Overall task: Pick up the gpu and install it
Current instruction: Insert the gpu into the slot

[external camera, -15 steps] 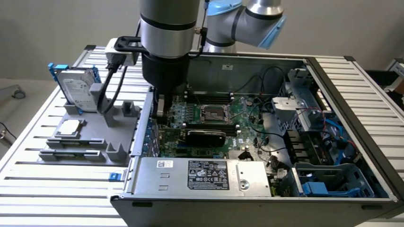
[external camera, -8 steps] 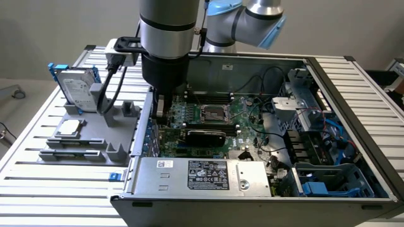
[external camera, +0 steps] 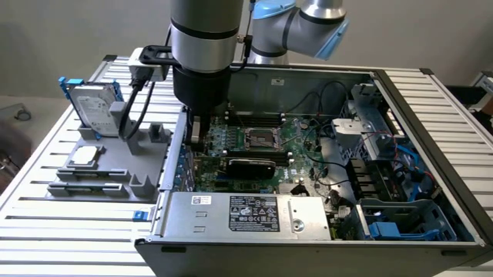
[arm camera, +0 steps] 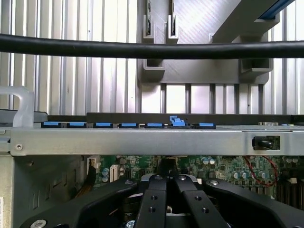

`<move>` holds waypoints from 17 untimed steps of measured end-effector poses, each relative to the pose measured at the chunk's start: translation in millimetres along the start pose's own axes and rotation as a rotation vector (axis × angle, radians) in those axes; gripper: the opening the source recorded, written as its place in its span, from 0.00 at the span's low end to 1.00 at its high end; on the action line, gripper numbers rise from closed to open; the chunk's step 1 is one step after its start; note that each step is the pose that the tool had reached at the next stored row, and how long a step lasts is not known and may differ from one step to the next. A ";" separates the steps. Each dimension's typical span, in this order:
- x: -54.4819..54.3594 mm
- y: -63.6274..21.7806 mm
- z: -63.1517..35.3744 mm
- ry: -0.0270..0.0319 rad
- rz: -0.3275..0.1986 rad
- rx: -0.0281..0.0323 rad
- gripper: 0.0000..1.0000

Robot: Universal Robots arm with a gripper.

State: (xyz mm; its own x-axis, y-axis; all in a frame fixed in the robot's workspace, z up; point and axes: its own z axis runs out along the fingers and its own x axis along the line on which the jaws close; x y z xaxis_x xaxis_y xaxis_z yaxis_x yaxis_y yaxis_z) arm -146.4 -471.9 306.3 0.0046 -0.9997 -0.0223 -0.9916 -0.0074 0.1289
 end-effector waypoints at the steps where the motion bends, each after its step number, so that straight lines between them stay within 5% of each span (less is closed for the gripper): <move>1: 0.0 0.0 0.0 -0.0016 0.000 0.0001 0.11; 17: -0.3 -0.1 1.0 -0.0155 -0.001 0.0002 0.11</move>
State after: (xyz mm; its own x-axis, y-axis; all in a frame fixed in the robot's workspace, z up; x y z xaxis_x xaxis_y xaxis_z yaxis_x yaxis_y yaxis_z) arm -146.4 -471.6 305.3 0.0034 -0.9993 -0.0377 -0.9916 -0.0082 0.1287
